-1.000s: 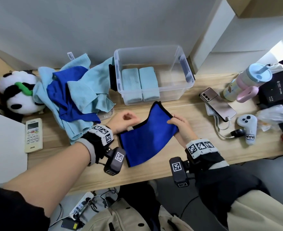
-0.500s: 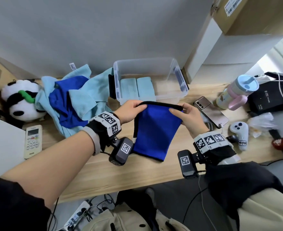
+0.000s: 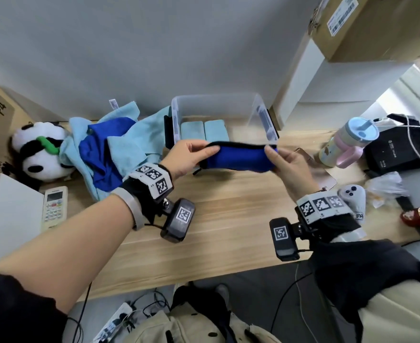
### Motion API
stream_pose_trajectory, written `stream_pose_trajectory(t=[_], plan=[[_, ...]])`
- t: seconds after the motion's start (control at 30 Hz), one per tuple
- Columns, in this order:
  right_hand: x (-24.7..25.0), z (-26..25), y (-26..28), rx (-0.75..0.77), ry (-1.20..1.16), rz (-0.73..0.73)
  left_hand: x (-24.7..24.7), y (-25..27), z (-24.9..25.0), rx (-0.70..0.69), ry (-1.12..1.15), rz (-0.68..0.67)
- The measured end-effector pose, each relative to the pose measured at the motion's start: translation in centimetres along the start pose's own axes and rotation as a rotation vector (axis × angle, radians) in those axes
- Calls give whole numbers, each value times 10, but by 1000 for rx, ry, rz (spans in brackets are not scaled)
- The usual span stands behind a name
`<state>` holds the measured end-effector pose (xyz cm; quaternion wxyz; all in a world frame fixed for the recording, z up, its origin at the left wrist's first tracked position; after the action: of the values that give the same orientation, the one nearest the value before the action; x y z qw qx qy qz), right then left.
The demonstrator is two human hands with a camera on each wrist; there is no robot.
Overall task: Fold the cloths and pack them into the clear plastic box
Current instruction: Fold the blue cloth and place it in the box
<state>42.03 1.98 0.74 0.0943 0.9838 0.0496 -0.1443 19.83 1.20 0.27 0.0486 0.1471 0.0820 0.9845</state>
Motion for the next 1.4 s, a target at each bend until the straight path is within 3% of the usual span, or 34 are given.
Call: stream_pose_trajectory(t=[0.27, 0.4, 0.6, 0.8, 0.97, 1.23, 1.4], plan=[[25, 137, 37, -401, 226, 1, -41, 40, -136, 338, -156, -203], [36, 172, 57, -534, 269, 8, -53, 64, -167, 427, -242, -285], [47, 197, 72, -605, 402, 21, -58, 81, -201, 509, -368, -359], [47, 203, 77, -676, 295, 41, -59, 75, -197, 566, -354, -190], [50, 210, 73, -674, 423, 65, -60, 69, -199, 569, -364, -106], [49, 212, 69, -592, 642, 95, -52, 74, -199, 605, -587, -54], [40, 196, 69, -647, 794, 94, -50, 73, -198, 624, -620, -76]])
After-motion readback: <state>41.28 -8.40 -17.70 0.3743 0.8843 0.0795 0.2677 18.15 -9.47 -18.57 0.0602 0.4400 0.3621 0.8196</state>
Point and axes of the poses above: each hand's wrist, its own y-axis away from the middle knuckle, its own x-axis out of the back of the hand, z = x × y, the point moved 5 cm from there along -y, towards the middle knuckle, and after that the axes turned 15 degrees about -y, right-handed, at the moved point
